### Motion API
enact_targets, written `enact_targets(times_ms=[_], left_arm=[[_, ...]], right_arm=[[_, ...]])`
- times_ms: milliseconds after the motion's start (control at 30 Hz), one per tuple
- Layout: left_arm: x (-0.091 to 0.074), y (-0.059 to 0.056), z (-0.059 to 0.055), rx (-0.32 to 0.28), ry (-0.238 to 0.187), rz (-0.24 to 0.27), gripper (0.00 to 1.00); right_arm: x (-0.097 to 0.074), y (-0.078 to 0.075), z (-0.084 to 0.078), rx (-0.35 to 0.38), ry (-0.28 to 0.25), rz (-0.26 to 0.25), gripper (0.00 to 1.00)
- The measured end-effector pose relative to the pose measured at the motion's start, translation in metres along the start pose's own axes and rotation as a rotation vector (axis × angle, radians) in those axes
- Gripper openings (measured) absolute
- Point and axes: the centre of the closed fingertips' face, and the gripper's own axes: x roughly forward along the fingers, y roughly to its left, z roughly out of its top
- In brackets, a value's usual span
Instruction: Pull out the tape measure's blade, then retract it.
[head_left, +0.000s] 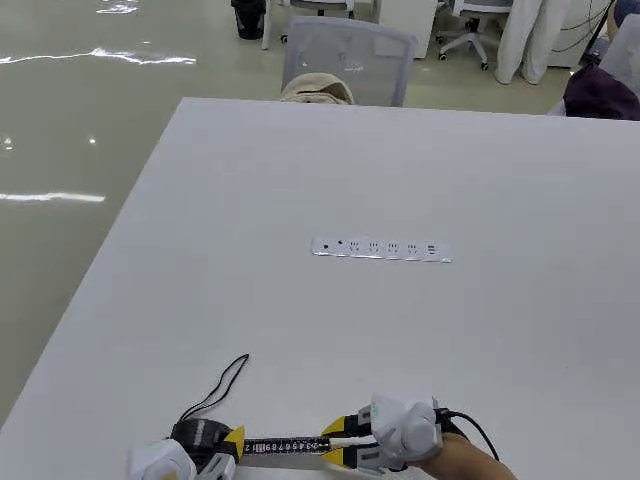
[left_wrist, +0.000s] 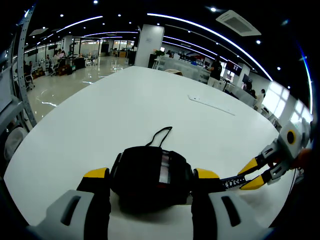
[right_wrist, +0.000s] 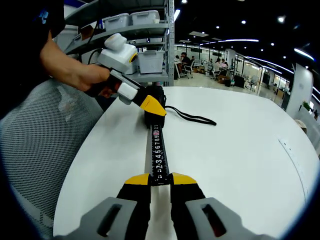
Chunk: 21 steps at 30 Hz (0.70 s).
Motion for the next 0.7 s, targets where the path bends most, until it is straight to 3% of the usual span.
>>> enact_targets(times_ms=[700], left_arm=[[-0.0011,0.0001,0.0005,-0.006,0.003,-0.006,0.62]], right_arm=[[0.0085,0.0003,0.0062,0.001,-0.01,0.01,0.13]])
